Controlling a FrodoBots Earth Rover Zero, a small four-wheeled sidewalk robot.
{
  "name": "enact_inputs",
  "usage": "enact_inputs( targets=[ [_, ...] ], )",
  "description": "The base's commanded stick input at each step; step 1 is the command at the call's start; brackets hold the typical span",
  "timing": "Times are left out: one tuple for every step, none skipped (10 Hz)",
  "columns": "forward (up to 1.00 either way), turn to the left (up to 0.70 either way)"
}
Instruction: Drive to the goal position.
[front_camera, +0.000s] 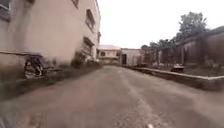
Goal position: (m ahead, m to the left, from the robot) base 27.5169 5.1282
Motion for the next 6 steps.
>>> enact_inputs(
  targets=[
    [1.0, 0.0],
    [1.0, 0.0],
    [1.0, 0.0],
    [1.0, 0.0],
    [1.0, 0.0],
    [1.0, 0.0]
  ],
)
